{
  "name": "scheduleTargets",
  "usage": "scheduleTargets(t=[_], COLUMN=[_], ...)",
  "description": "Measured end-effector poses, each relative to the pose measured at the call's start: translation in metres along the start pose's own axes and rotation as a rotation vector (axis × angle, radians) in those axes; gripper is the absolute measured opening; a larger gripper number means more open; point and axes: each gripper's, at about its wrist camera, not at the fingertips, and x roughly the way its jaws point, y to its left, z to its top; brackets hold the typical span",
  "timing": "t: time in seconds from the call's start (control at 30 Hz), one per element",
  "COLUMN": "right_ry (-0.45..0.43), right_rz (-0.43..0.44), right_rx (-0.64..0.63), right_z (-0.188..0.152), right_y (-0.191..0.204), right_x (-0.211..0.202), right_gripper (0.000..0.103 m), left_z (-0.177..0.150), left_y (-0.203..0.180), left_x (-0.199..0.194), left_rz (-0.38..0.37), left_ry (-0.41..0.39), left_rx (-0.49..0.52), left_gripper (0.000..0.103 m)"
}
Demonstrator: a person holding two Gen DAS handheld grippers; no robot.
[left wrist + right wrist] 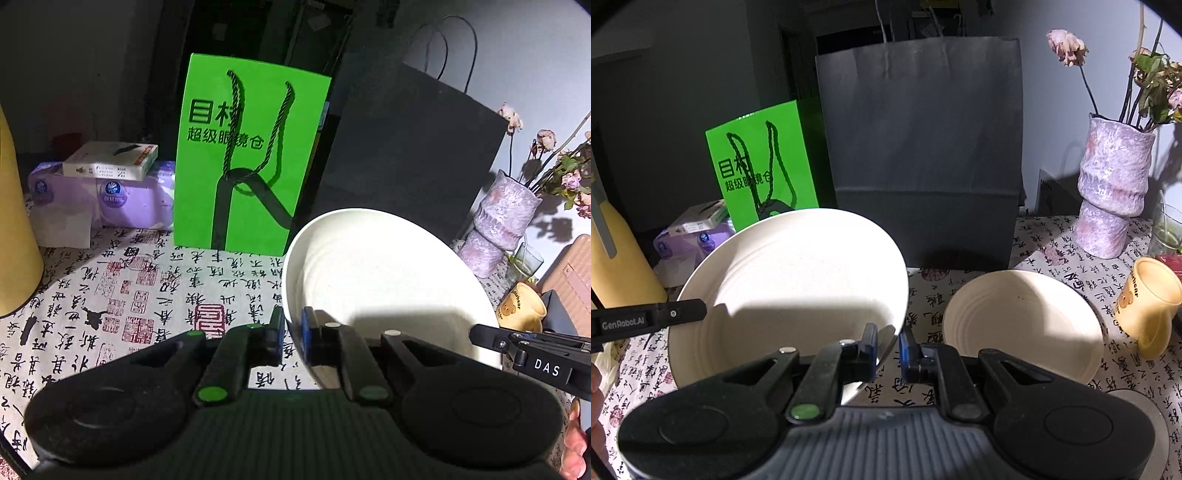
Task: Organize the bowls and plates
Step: 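Lift the cream plate off the table with both grippers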
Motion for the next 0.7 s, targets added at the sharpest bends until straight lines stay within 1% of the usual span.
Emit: scheduleTargets(t=[0.13,0.27,0.7], right_ry=[-0.007,-0.011,-0.034], right_rz=[0.007,0.018,0.064], right_rx=[0.000,0.000,-0.002], right_z=[0.002,0.002,-0.005], right_y=[-0.003,-0.004,0.003], right_x=[-0.008,-0.015,-0.048], right_gripper=[0.012,0.012,0.012], left_z=[0.000,-0.003,-0.012], left_y=[0.000,-0.002,-0.012], left_x=[-0.005,-0.014,-0.059], left_rz=[-0.007,0.005,0.039], left_ry=[0.005,0.009,-0.019], left_rx=[-0.012,-0.018,-0.013], left_gripper=[0.010,0.010,0.010])
